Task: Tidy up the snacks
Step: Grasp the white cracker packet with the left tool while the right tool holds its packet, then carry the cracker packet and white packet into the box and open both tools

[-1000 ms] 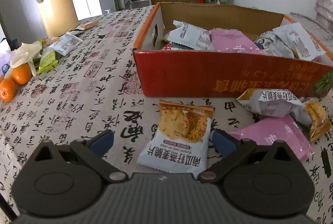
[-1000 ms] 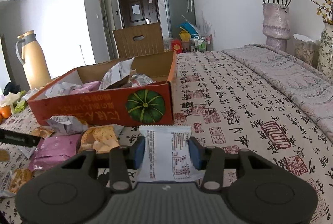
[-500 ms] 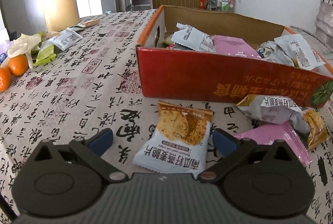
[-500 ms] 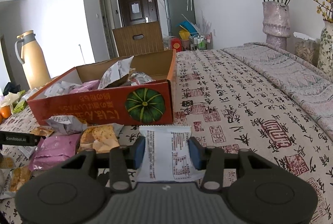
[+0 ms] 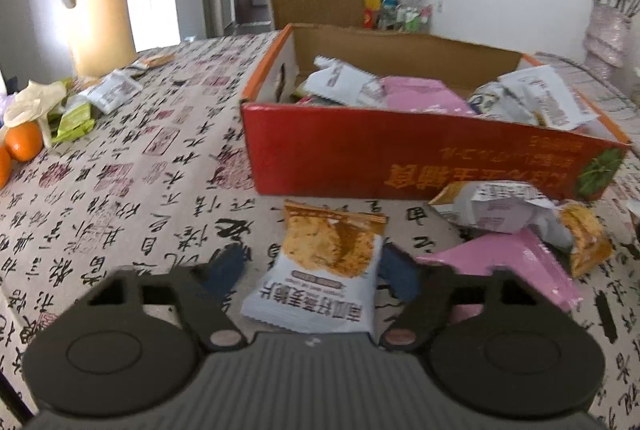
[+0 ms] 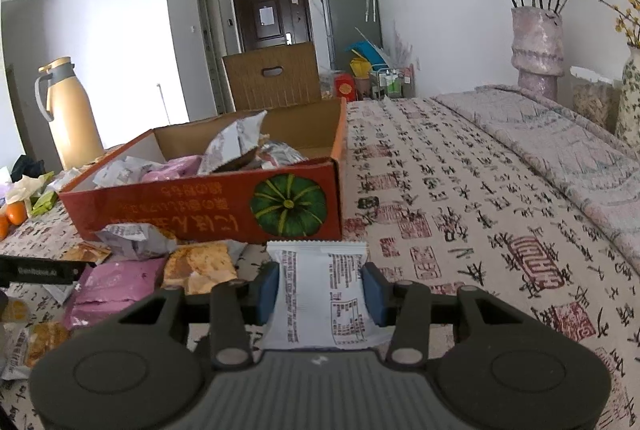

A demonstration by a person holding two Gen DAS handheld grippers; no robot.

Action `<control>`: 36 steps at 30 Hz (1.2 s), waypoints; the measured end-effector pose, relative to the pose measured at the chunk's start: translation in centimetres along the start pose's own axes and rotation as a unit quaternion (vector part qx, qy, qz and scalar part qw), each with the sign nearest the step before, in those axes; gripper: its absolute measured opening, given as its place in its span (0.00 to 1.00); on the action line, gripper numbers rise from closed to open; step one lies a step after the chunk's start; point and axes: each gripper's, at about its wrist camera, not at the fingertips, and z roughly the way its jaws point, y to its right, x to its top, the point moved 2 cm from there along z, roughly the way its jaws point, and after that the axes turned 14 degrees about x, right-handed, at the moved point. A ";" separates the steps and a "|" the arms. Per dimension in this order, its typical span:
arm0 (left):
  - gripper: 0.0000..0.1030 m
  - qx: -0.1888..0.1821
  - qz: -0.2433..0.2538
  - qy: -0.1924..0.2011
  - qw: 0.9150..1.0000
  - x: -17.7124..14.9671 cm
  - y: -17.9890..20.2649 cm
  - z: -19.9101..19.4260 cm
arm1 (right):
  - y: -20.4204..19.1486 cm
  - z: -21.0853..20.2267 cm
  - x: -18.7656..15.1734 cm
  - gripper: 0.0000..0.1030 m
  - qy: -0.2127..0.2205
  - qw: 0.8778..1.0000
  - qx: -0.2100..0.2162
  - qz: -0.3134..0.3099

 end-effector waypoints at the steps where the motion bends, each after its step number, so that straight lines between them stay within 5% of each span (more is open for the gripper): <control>1: 0.52 -0.004 0.002 0.005 1.000 -0.1 0.1 -0.2 | -0.2 0.0 0.2 0.42 0.000 1.000 -0.001 -0.002; 8: 0.40 -0.017 -0.019 0.010 1.000 -0.1 -0.5 -0.3 | -2.1 0.8 2.8 0.42 0.005 0.999 -0.007 -0.041; 24: 0.39 -0.021 -0.058 0.056 0.997 1.1 -2.8 -3.8 | -3.5 1.0 5.4 0.42 0.027 0.998 0.019 -0.048; 36: 0.39 -0.014 -0.079 0.110 0.991 6.0 -3.2 -7.0 | -4.5 1.6 7.8 0.42 0.075 0.995 0.058 -0.033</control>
